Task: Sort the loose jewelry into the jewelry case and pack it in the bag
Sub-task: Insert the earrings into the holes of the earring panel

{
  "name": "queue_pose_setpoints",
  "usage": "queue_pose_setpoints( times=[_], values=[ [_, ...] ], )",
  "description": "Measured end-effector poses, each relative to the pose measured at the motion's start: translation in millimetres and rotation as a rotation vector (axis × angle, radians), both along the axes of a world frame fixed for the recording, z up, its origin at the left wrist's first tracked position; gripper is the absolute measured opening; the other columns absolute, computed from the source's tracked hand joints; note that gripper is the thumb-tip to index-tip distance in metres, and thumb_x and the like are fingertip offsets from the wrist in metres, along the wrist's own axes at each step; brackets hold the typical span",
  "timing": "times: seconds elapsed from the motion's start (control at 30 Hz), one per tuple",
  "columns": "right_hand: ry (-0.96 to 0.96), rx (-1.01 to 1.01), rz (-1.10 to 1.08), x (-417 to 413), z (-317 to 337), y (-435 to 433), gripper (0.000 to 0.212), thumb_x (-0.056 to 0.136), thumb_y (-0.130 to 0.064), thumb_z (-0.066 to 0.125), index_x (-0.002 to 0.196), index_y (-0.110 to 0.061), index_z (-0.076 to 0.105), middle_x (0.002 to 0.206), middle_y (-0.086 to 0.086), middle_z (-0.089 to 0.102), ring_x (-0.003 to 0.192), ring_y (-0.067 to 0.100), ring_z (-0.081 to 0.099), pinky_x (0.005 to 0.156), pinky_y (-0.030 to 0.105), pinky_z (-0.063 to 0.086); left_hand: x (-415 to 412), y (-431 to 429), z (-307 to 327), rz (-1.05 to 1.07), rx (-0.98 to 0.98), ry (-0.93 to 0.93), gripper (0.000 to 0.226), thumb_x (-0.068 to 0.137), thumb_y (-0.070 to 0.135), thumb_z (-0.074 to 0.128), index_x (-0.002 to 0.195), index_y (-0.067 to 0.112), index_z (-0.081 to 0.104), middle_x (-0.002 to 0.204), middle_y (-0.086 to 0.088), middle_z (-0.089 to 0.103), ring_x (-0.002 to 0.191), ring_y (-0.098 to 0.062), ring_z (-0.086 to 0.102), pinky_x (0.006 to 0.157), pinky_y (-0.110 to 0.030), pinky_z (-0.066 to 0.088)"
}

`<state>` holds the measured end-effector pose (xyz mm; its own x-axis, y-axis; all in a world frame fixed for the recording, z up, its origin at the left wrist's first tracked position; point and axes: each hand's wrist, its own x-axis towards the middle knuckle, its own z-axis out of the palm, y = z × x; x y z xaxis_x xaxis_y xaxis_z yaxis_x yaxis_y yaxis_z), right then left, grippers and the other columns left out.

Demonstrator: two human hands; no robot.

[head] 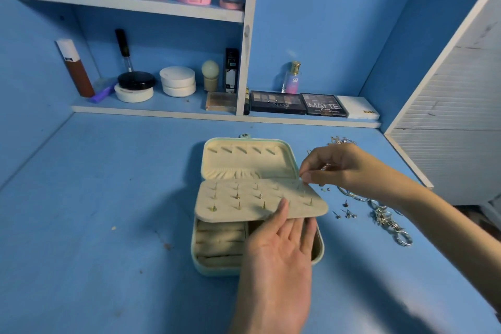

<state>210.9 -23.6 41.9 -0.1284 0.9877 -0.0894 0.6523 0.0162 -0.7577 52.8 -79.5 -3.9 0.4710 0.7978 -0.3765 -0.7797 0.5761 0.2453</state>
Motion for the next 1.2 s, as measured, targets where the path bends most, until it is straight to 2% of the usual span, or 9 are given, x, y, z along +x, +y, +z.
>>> queue_pose_setpoints(
  times=[0.07, 0.1, 0.13, 0.2, 0.33, 0.8, 0.97, 1.1, 1.2],
  values=[
    [-0.004, -0.027, 0.017, 0.0, -1.0, 1.8, 0.010, 0.084, -0.010, 0.068, 0.079, -0.019, 0.070, 0.073, -0.001, 0.068, 0.059, 0.003, 0.052, 0.054, 0.009, 0.037, -1.1, -1.2, -5.4, -0.023, 0.065, -0.011, 0.049, 0.064, 0.024, 0.078, 0.108, 0.004, 0.072, 0.115, -0.011, 0.069, 0.117, -0.023, 0.061, 0.102, -0.035, 0.041],
    [0.001, -0.031, 0.023, 0.2, -0.7, 1.9, 0.010, 0.084, -0.010, 0.068, 0.079, -0.018, 0.070, 0.069, -0.004, 0.067, 0.057, 0.002, 0.051, 0.052, 0.008, 0.036, -2.1, -2.3, -6.8, -0.031, 0.103, -0.010, 0.060, 0.051, 0.025, 0.090, 0.106, 0.006, 0.074, 0.117, -0.010, 0.069, 0.116, -0.022, 0.062, 0.101, -0.034, 0.042],
    [0.005, -0.032, 0.029, 0.0, -0.1, 1.7, 0.009, 0.084, -0.009, 0.068, 0.078, -0.017, 0.070, 0.064, -0.008, 0.065, 0.053, -0.001, 0.049, 0.050, 0.007, 0.034, -2.8, -2.6, -8.5, -0.028, 0.125, -0.006, 0.070, 0.039, 0.025, 0.095, 0.103, 0.007, 0.075, 0.119, -0.009, 0.068, 0.114, -0.020, 0.063, 0.100, -0.034, 0.045],
    [-0.001, -0.024, 0.046, -0.7, 1.4, 0.9, 0.007, 0.084, -0.006, 0.067, 0.080, -0.012, 0.070, 0.054, -0.016, 0.060, 0.045, -0.002, 0.046, 0.045, 0.006, 0.032, -3.3, -1.9, -12.5, -0.028, 0.168, 0.000, 0.076, 0.031, 0.026, 0.097, 0.102, 0.009, 0.075, 0.120, -0.009, 0.068, 0.113, -0.018, 0.063, 0.096, -0.033, 0.050],
    [-0.024, -0.020, 0.069, -2.9, 3.6, 0.1, 0.004, 0.085, -0.004, 0.066, 0.084, -0.003, 0.069, 0.045, -0.020, 0.054, 0.042, -0.004, 0.048, 0.041, 0.006, 0.032, -2.5, 0.1, -18.2, -0.043, 0.232, 0.060, 0.074, 0.032, 0.027, 0.097, 0.100, 0.010, 0.075, 0.120, -0.008, 0.068, 0.113, -0.017, 0.063, 0.092, -0.029, 0.050],
    [-0.075, 0.034, 0.097, -0.8, 1.6, 3.6, 0.008, 0.083, -0.012, 0.070, 0.078, -0.018, 0.071, 0.064, -0.018, 0.065, 0.051, -0.001, 0.050, 0.046, 0.006, 0.033, -2.6, 2.1, -22.2, -0.075, 0.273, 0.087, 0.075, 0.035, 0.028, 0.097, 0.105, 0.011, 0.074, 0.123, -0.006, 0.066, 0.116, -0.017, 0.062, 0.095, -0.030, 0.049],
    [-0.091, 0.037, 0.098, 0.4, 1.4, 6.4, 0.011, 0.085, -0.010, 0.067, 0.079, -0.019, 0.070, 0.062, -0.020, 0.064, 0.049, -0.002, 0.049, 0.047, 0.007, 0.032, -1.7, 2.1, -21.9, -0.072, 0.253, 0.075, 0.077, 0.033, 0.025, 0.097, 0.105, 0.009, 0.074, 0.123, -0.008, 0.066, 0.115, -0.018, 0.062, 0.102, -0.032, 0.039],
    [-0.114, 0.014, 0.113, 2.3, 1.6, 8.0, 0.010, 0.083, -0.015, 0.069, 0.079, -0.024, 0.071, 0.073, -0.016, 0.070, 0.061, -0.001, 0.055, 0.060, 0.025, 0.046, -1.8, 1.8, -21.5, -0.071, 0.237, 0.054, 0.078, 0.033, 0.024, 0.097, 0.105, 0.008, 0.073, 0.123, -0.008, 0.066, 0.115, -0.018, 0.062, 0.102, -0.033, 0.038],
    [-0.116, 0.008, 0.122, 2.6, 2.3, 8.8, 0.011, 0.083, -0.015, 0.070, 0.079, -0.024, 0.072, 0.075, -0.013, 0.071, 0.064, 0.000, 0.057, 0.066, 0.028, 0.048, -2.0, 1.8, -21.0, -0.068, 0.218, 0.041, 0.079, 0.033, 0.023, 0.097, 0.107, 0.007, 0.073, 0.123, -0.009, 0.066, 0.115, -0.018, 0.062, 0.102, -0.034, 0.038]
  ],
)
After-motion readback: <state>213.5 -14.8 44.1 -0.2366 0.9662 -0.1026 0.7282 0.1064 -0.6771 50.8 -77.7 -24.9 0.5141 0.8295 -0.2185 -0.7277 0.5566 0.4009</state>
